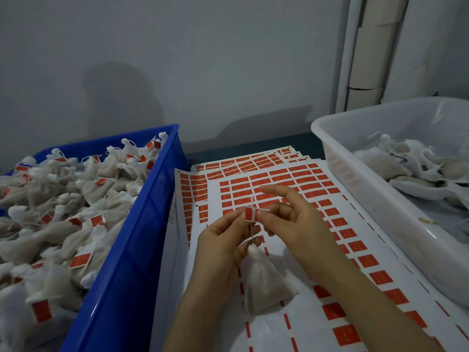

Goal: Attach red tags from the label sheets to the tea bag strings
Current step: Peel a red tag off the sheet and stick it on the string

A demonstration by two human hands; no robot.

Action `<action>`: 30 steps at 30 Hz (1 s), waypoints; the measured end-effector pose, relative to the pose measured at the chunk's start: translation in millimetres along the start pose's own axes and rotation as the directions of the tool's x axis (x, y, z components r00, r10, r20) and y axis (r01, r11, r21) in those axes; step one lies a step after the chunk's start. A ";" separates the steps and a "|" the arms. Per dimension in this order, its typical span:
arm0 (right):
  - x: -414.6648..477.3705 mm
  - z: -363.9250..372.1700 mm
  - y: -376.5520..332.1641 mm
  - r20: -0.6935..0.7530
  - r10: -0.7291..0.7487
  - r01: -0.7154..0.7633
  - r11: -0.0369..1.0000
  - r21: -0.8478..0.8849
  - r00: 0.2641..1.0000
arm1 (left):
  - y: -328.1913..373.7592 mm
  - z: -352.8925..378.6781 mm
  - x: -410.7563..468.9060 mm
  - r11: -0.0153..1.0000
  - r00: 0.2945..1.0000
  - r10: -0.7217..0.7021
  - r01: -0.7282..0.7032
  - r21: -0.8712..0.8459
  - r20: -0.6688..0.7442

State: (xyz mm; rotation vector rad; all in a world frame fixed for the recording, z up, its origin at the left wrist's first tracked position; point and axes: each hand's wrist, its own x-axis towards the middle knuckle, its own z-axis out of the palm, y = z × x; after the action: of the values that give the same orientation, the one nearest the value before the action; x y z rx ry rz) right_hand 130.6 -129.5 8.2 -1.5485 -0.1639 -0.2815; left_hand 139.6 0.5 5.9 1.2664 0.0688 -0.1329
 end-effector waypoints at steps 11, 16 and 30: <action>1.1 -1.3 2.7 -0.008 -0.006 0.005 1.000 -0.025 1.000 | 0.9 0.9 -1.7 0.999 0.999 0.028 -0.029 0.024 0.040; 1.8 -2.9 3.9 -0.051 -0.002 0.001 1.000 -0.019 0.999 | 2.6 2.6 -3.0 0.999 0.996 0.024 -0.027 0.030 0.084; 2.4 -6.1 1.5 -0.098 -0.005 0.000 0.999 -0.048 0.995 | -5.4 8.8 -5.3 0.904 0.966 0.248 -0.259 0.341 0.076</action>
State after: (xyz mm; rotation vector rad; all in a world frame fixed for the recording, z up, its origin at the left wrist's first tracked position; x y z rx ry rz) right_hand 132.9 -135.8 7.3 -1.5785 -0.0823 -0.3647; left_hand 133.5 -9.1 4.1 1.6157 -0.1536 0.0652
